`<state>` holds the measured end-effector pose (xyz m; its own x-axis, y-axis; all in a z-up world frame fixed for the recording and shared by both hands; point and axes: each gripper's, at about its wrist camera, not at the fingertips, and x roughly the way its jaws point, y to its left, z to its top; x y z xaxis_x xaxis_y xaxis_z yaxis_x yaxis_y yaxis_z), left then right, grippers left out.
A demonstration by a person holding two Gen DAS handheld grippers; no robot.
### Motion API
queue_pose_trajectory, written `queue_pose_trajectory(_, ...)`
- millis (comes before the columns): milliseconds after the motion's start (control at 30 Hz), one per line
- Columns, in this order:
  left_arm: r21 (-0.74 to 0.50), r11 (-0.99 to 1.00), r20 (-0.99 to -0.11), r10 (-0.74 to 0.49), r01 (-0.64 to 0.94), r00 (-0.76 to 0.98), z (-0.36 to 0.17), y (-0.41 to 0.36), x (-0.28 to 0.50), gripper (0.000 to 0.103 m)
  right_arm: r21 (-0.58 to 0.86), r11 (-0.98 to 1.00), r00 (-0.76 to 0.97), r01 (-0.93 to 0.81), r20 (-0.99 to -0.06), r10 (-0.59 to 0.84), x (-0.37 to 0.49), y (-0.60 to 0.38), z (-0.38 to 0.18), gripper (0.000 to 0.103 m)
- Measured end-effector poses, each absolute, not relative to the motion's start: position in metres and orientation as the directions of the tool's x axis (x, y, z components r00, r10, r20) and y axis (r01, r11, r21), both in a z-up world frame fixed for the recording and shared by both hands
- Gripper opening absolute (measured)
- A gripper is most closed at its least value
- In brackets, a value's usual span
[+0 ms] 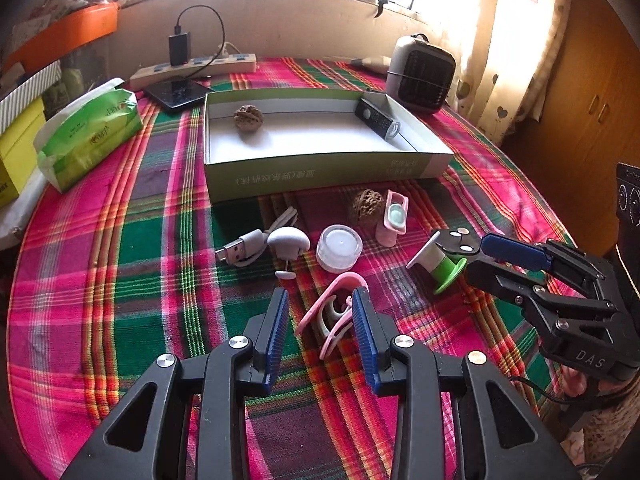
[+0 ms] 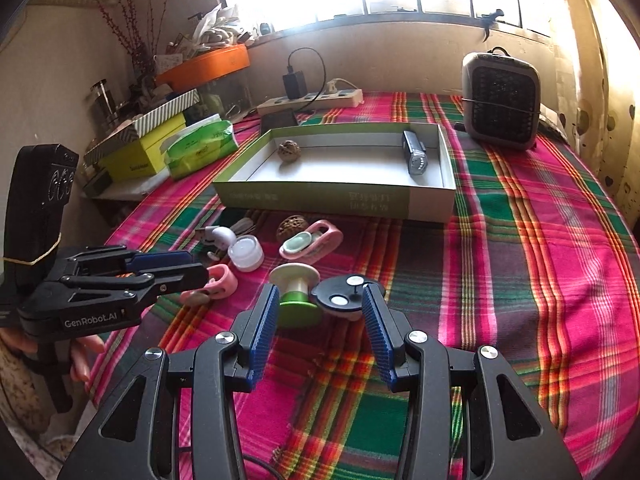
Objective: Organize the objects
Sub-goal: 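Move the left tool to the pink clip while the right tool approaches the green spool, then grasp the pink clip with the left tool while the right tool grasps the green-white spool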
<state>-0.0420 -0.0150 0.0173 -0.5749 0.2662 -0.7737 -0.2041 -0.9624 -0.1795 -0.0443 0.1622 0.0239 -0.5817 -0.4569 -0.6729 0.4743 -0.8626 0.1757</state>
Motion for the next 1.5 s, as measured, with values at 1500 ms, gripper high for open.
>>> queue_pose_trajectory(1500,-0.151,-0.952,-0.791,0.277,-0.264,-0.546,0.007,-0.006,-0.050,0.032,0.100,-0.841,-0.503,0.531,-0.762,-0.408,-0.065,0.126,0.005,0.045)
